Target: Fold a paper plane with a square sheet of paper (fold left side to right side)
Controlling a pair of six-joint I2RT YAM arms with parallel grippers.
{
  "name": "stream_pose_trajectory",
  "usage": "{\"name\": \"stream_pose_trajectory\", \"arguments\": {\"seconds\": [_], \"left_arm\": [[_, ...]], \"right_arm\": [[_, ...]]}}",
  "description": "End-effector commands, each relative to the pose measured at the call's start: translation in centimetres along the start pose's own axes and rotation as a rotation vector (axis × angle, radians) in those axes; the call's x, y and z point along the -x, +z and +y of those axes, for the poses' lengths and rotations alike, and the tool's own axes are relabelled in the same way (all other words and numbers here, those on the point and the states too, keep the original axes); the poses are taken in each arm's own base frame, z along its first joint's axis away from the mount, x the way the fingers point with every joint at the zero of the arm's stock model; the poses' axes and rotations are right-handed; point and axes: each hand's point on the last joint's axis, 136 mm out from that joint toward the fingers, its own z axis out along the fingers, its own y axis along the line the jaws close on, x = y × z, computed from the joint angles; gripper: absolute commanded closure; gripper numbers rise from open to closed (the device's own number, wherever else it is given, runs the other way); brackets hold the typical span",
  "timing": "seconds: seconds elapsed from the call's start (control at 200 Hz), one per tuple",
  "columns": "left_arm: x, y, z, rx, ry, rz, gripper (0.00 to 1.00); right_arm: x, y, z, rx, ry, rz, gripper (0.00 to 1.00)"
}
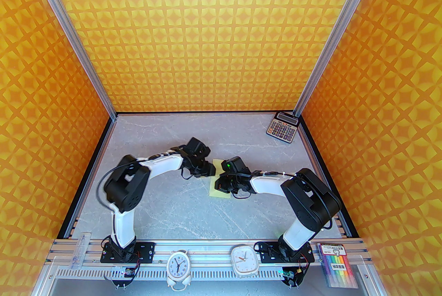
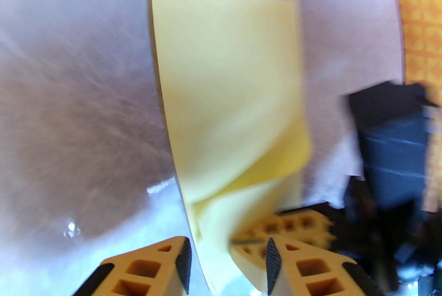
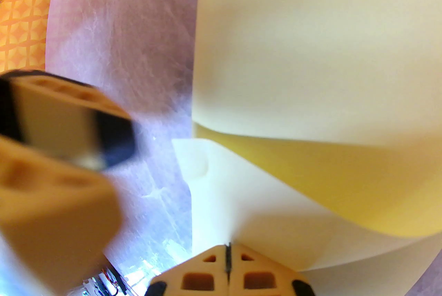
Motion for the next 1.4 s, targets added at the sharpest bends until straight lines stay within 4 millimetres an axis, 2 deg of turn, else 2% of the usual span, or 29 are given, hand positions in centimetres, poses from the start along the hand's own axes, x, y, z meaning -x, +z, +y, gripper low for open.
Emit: {"name": "stream_pose_trajectory", "arguments": {"seconds": [0.0,0.08,0.145,0.165,0.205,0.54,0.79,1.17,1.395], "left_arm": [[-0.9,-1.9,-0.4,0.004,-0.032,-0.030,0.66],[-2.3,-1.7,-0.9,-0.019,-0.050,-0.020,0.90],[-3.1,-1.3,-1.2,-0.040,-0.067,-0.010,0.96],[-4.1,-0.7,-1.9,-0.048,-0.051,0.011,0.98],[-4.6,-0.2,-2.1,-0.050,-0.055,0.023,1.00],[-7.2,3.0,-0.7,-0.036,-0.099,0.085,1.00],[-8.6,4.8,1.3,0.002,-0.120,0.133,1.00],[-11.1,5.7,3.5,0.104,-0.105,0.217,1.00],[-12.8,6.0,5.2,0.168,-0.114,0.264,1.00]], "right_arm": [[-1.9,0.5,-2.5,-0.076,0.046,0.048,1.00],[-1.8,0.6,-2.5,-0.075,0.051,0.048,1.00],[-1.8,0.6,-2.5,-0.075,0.052,0.045,1.00],[-1.8,0.6,-2.5,-0.075,0.053,0.045,1.00],[-1.7,0.6,-2.4,-0.070,0.054,0.043,1.00],[-2.0,0.7,-2.6,-0.071,0.059,0.048,1.00],[-2.1,0.7,-2.7,-0.070,0.065,0.049,1.00],[-1.0,0.2,-1.4,-0.048,0.062,0.019,1.00],[0.3,-0.5,-2.5,-0.078,0.077,-0.008,1.00]]}}
